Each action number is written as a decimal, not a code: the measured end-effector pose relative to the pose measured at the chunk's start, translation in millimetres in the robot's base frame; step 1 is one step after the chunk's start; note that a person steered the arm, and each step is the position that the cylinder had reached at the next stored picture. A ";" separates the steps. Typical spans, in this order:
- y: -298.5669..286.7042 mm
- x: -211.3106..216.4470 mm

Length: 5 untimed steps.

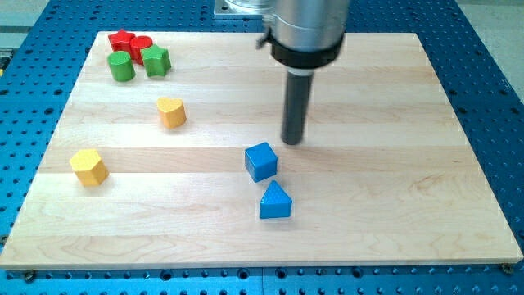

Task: Move the blue cube into the blue triangle

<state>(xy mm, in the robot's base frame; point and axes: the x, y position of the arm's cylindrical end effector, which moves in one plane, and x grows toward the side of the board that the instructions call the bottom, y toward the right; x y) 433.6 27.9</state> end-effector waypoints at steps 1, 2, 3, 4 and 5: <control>-0.3 20.9; 0.8 49.9; 0.8 46.1; -5.6 8.5; -31.6 13.9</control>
<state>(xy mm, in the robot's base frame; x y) 447.5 -3.7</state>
